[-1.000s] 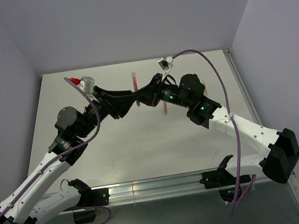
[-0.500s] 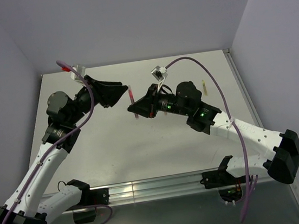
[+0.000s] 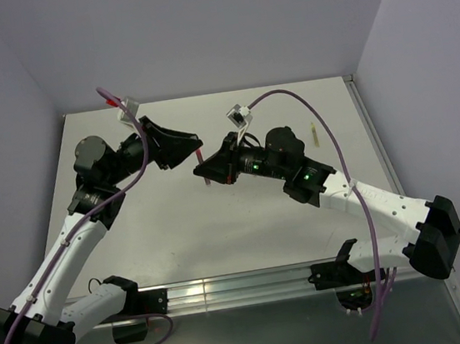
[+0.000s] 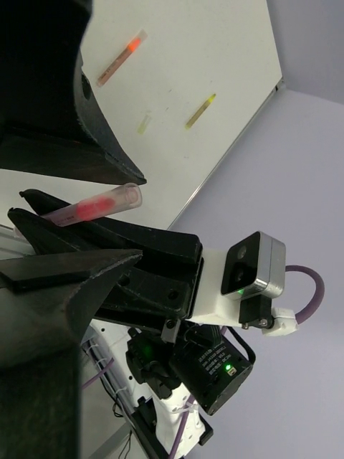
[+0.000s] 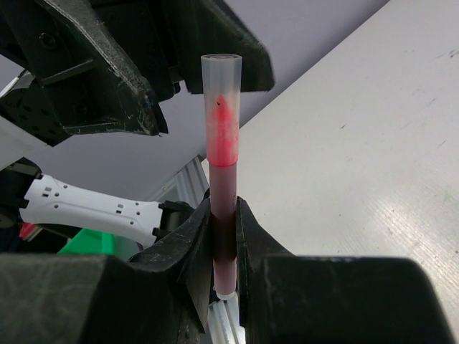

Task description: Insert the pens into the pen caps

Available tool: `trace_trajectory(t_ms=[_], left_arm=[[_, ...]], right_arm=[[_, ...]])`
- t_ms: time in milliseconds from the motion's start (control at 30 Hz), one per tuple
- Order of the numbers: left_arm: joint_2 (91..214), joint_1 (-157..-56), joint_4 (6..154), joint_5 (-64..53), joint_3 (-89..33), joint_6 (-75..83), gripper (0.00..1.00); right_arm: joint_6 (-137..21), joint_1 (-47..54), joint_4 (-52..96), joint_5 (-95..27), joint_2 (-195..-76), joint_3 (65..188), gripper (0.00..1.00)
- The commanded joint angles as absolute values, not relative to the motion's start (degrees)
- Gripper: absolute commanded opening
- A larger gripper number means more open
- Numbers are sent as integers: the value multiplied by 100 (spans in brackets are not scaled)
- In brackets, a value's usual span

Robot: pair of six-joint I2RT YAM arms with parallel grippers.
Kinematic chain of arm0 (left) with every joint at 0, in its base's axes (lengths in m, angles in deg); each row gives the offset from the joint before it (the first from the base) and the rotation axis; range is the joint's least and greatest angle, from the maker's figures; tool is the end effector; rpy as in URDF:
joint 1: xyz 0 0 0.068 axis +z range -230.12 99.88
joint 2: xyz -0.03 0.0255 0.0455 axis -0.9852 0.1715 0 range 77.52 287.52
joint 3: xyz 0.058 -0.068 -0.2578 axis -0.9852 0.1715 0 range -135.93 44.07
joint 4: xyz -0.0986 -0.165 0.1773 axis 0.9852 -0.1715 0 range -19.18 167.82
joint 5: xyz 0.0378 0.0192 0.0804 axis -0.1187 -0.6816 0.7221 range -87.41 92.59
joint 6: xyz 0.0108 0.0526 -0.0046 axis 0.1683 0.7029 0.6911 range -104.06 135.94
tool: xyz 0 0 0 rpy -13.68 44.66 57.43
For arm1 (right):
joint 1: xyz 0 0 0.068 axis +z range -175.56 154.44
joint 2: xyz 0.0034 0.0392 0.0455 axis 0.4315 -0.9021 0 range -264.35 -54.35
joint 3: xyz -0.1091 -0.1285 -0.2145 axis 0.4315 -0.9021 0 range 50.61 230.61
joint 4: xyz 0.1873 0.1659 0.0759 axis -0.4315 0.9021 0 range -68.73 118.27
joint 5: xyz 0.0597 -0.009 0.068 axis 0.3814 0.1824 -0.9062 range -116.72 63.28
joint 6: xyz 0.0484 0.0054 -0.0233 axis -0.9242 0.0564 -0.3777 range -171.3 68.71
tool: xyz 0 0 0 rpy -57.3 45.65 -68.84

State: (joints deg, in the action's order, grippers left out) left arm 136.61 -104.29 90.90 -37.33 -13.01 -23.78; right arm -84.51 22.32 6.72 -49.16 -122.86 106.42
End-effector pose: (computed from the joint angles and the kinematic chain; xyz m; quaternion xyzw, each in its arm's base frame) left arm 0.2011 -0.1153 0.4109 0.1803 0.6275 -0.5681 0.5010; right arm 0.1793 0.2186 0.3672 -0.2257 0.6589 0.5610 0.4475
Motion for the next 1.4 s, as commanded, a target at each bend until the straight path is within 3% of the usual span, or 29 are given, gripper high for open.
trace_trajectory(t_ms=[0,333,433,467,1367], left_arm=[[13649,-10385,9408,-4091,-1341,-2449,44],[13746,-10377,9373,-4249,-1358,-2466,29],[13764,-10377,9346,-4267,-1358,-2457,4],[13746,-10377,9346,-4267,-1341,-2457,0],[13711,-10825,9180,-4162,-954,-2132,0]], right_arm=[[-8320,2278,545,-4852,-12299,10905,0],[-8241,2286,650,-4817,-12352,11011,0],[-8197,2278,694,-4773,-12387,11046,0],[-8180,2286,738,-4747,-12387,11063,0],[-7916,2093,931,-3762,-12467,11617,0]])
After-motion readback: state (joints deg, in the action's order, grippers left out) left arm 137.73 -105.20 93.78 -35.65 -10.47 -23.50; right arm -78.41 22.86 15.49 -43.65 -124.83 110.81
